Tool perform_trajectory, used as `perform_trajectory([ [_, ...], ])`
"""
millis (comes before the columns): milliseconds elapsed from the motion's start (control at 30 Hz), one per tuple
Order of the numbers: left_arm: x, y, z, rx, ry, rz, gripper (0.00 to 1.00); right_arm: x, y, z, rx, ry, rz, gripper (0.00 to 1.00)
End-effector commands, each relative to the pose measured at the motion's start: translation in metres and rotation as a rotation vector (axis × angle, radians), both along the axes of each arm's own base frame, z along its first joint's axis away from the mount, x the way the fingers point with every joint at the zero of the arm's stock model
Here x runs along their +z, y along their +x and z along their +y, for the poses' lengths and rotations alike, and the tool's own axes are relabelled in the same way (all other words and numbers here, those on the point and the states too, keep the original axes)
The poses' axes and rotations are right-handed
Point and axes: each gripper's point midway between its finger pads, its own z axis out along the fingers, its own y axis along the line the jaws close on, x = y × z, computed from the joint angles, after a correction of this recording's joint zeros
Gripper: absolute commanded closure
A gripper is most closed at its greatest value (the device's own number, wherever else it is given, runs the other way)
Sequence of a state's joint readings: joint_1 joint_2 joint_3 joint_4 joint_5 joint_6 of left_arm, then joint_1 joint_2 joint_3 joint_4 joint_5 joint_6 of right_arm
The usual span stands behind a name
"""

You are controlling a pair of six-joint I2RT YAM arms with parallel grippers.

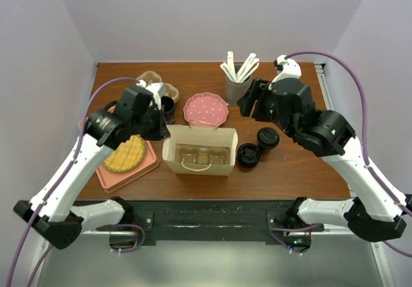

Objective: Pack the takeout coffee

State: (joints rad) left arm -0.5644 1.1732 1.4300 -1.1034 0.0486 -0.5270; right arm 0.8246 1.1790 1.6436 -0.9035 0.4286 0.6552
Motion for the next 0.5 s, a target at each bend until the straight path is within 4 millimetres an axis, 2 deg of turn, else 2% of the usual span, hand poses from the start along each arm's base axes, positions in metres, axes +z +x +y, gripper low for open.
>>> perform_trajectory([
  [0, 0.037, 0.008, -0.007, -0.034, -0.12, -0.222, 1.0, -0.013, 0.015, -0.028, -0.129, -0.138, 0.018, 0.34],
  [67, 0.037, 0.004, -0.004, -0.035, -0.121, -0.227, 1.0, -0.03, 0.012, -0.037, -0.168, -0.179, 0.065, 0.29],
  [100, 0.03, 0.0, -0.004, -0.046, -0.113, -0.205, 1.0, -0.036, 0.01, -0.04, -0.202, -0.156, 0.089, 0.26],
  [133, 0.029, -0.003, -0.003, -0.051, -0.111, -0.205, 1.0, -0.05, 0.006, -0.047, -0.226, -0.185, 0.128, 0.23],
  [167, 0.025, -0.005, -0.002, -0.056, -0.108, -0.197, 1.0, -0.055, 0.005, -0.049, -0.262, -0.167, 0.147, 0.23],
  [200, 0.032, -0.008, -0.001, -0.056, -0.131, -0.232, 1.0, -0.063, 0.001, -0.056, -0.284, -0.18, 0.17, 0.23],
  [333, 0.037, -0.013, 0.007, -0.044, -0.144, -0.282, 1.0, -0.102, 0.004, -0.074, -0.356, -0.22, 0.248, 0.24],
  [400, 0.032, -0.018, 0.006, -0.058, -0.152, -0.278, 1.0, -0.113, 0.006, -0.075, -0.352, -0.217, 0.283, 0.24],
  [433, 0.03, -0.019, 0.006, -0.07, -0.152, -0.275, 1.0, -0.121, 0.009, -0.082, -0.372, -0.229, 0.304, 0.24],
  [467, 0.021, -0.022, 0.005, -0.08, -0.149, -0.257, 1.0, -0.126, 0.011, -0.085, -0.374, -0.239, 0.314, 0.24],
])
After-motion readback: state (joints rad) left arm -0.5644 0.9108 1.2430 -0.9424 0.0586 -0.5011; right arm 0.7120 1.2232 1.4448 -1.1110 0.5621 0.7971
